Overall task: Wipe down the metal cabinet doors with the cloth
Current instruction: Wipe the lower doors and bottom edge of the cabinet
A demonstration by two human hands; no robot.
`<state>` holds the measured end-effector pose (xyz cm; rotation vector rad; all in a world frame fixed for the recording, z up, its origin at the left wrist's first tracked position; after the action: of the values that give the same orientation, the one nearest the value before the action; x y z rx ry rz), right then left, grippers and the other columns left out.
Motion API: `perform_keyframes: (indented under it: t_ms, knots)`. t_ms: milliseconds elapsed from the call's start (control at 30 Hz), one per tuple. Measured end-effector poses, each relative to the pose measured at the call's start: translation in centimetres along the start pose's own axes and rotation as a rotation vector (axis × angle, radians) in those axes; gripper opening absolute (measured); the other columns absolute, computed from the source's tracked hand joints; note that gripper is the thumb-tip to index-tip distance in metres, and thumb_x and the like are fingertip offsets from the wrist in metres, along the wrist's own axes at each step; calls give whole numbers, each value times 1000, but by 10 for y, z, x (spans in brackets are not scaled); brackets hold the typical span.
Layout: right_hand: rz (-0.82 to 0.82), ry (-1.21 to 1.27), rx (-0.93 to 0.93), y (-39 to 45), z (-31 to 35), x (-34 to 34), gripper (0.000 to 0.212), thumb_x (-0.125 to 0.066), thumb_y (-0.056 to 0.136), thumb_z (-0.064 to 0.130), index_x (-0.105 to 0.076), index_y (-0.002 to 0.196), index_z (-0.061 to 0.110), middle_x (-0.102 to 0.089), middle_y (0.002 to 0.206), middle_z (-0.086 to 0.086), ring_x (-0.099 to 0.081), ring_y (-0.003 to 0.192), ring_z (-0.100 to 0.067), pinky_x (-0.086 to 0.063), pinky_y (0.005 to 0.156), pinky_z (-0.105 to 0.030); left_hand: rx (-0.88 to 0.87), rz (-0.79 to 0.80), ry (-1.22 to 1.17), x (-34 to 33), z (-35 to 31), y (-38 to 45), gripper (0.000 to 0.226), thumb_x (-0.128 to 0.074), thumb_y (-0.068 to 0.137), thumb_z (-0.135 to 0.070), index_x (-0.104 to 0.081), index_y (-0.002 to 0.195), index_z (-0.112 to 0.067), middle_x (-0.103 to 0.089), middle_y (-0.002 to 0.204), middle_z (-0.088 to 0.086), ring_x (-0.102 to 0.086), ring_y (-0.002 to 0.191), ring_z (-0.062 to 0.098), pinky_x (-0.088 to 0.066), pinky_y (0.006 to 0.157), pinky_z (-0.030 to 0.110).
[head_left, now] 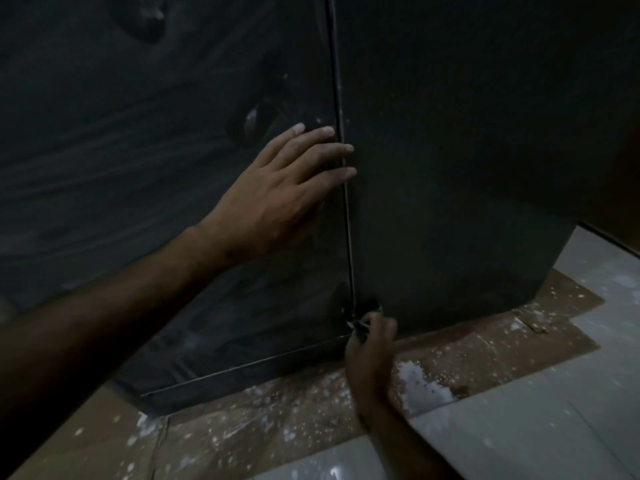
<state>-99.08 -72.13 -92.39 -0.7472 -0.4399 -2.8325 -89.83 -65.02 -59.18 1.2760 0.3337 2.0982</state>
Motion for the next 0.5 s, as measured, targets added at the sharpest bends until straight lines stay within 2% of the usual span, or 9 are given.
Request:
perform_keyframes:
  t_ms: [100, 167, 267, 333, 400, 500]
  knots:
    - [262, -16, 79, -41, 24, -65, 43, -73, 89, 20, -53, 124, 35, -39, 137, 8, -56, 113, -10, -57, 92, -31, -10, 7, 73, 2, 3, -29, 46, -60, 105, -22, -54, 149, -14, -46, 159, 17, -32, 153, 37, -24, 125, 60]
    - [330, 27, 118, -45, 24, -74, 39, -73, 89, 20, -54, 115, 42, -41, 136, 10, -58, 112, -10, -58, 90, -31, -19, 21, 133, 8, 10, -50, 50, -62, 104, -25, -52, 151, -15, -41, 162, 17, -30, 154, 38, -22, 126, 61]
    - [172, 92, -12, -17, -6, -37, 40, -75, 87, 18, -53, 110, 41, -50, 123, 7, -60, 103, -9, -56, 80, -27, 1, 1, 192, 36, 27, -88, 52, -58, 104, -30, -51, 153, -15, -38, 164, 18, -29, 154, 38, -19, 126, 62]
    - [39, 73, -85, -15, -14, -22, 40, -77, 86, 16, -57, 120, 27, -53, 123, 1, -59, 102, -11, -50, 80, -22, 51, -18, 231, 57, 41, -116, 53, -56, 102, -31, -52, 153, -14, -38, 164, 19, -30, 154, 39, -17, 127, 61]
    - [30, 95, -74, -31, 7, -37, 39, -75, 88, 20, -57, 122, 25, -52, 125, 1, -61, 104, -13, -55, 82, -27, 106, -19, 279, 68, 53, -144, 58, -58, 100, -33, -50, 154, -13, -36, 164, 20, -30, 154, 40, -17, 126, 62]
    - [382, 119, 118, -75, 56, -105, 35, -70, 90, 27, -56, 120, 38, -46, 127, 14, -58, 106, -5, -58, 83, -26, 147, 39, 333, 58, 60, -186, 64, -58, 100, -37, -44, 157, -12, -31, 167, 20, -28, 155, 40, -16, 124, 67]
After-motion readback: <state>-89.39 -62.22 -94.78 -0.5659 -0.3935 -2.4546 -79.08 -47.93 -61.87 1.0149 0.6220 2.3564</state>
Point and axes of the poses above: each hand's wrist, its own y-axis towards the middle knuckle, its own x-axis out of the back of the hand, z = x × y, the point moved 9 cm from there along y, towards the middle knuckle
